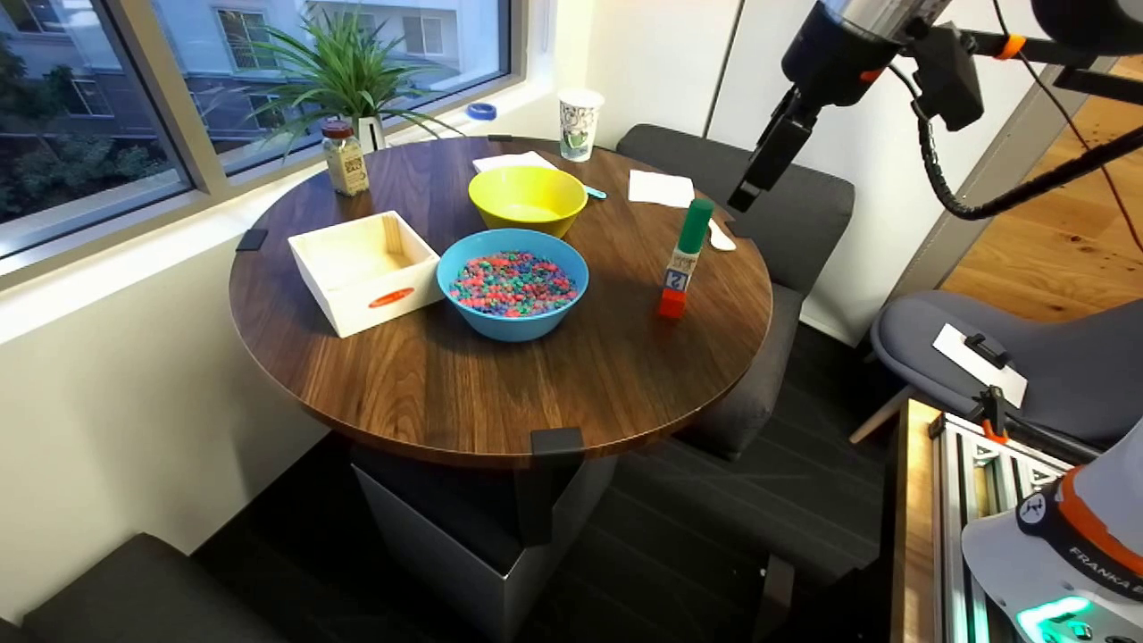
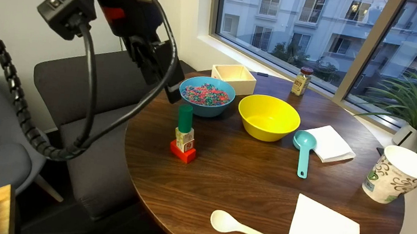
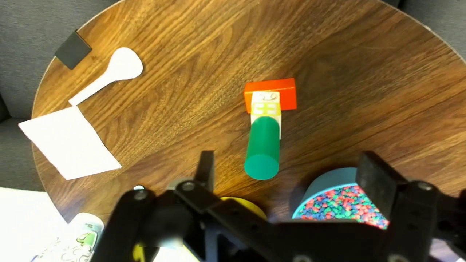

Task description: Lift the cylinder plush block, put it on the table, put the two dices and the rectangle blush block on top of the cylinder plush block

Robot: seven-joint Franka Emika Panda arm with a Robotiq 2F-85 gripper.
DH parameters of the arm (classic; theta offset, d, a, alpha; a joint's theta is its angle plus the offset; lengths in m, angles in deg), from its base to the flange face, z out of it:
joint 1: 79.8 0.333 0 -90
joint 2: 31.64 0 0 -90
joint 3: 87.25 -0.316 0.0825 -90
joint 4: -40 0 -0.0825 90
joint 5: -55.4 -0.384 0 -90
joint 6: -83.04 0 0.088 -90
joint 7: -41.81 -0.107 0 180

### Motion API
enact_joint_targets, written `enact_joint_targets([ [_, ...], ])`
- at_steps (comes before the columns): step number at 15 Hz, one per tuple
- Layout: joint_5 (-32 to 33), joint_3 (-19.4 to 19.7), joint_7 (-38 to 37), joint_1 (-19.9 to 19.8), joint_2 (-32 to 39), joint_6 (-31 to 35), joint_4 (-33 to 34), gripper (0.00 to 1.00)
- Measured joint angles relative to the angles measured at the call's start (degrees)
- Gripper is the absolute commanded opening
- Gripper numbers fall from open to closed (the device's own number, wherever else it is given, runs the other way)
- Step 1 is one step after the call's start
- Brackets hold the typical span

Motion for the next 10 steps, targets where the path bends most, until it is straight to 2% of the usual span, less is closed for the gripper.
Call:
enact_joint_targets([
  [10,-1.57,2.47,-0.06,0.0,4.94,4.23,-0.59,1.0],
])
